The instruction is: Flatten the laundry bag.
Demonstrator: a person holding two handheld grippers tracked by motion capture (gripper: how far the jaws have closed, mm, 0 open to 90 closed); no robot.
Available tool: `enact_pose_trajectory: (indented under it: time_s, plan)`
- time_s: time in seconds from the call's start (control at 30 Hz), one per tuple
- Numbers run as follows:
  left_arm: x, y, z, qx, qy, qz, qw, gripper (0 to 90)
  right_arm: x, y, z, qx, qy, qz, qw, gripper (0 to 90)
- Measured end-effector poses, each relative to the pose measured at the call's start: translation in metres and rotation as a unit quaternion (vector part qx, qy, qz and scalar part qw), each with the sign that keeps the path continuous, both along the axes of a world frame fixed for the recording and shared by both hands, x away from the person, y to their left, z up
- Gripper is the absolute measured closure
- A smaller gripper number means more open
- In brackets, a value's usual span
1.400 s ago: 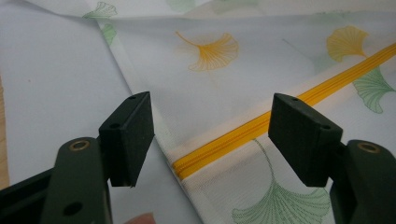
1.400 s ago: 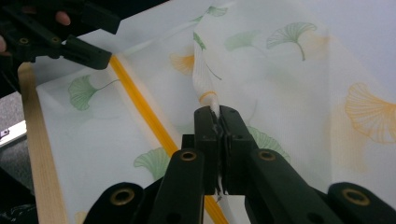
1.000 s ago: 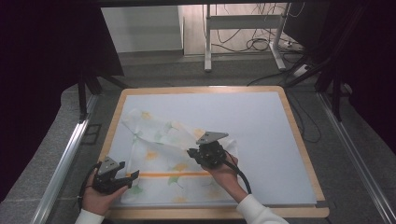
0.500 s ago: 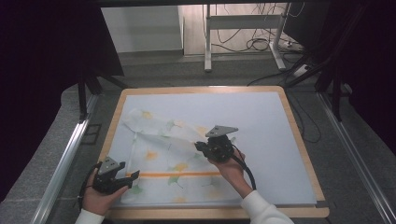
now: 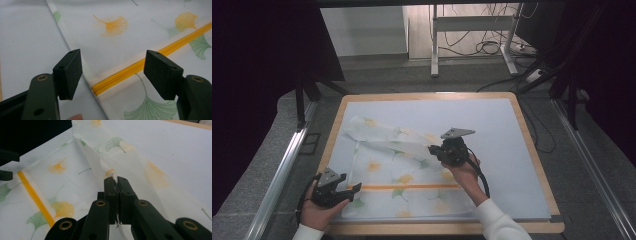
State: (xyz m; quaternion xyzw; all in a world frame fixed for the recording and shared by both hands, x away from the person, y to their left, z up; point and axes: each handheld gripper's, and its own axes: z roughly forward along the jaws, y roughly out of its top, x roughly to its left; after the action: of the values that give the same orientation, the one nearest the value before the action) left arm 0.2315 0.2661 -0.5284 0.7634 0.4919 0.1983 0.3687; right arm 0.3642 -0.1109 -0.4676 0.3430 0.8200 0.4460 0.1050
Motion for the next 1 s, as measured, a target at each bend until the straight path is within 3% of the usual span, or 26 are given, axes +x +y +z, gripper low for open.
enact_pose_trajectory:
  time_s: [0.4,0.73,1.0]
  plan:
    - [0.0,0.0,0.0,-0.001,0.001,0.001,1.0,30.8,0.018,-0.014,-0.004,0.01,0.007,-0.026,0.9996,86.3]
    - [0.0,0.002,-0.001,-0.003,0.003,0.0,1.0,30.8,0.031,-0.016,0.005,0.0,0.002,-0.03,0.9995,86.3]
    - [0.001,0.001,-0.001,-0.003,0.003,-0.007,1.0,30.8,0.05,-0.02,0.007,-0.009,0.009,-0.053,0.9985,86.2]
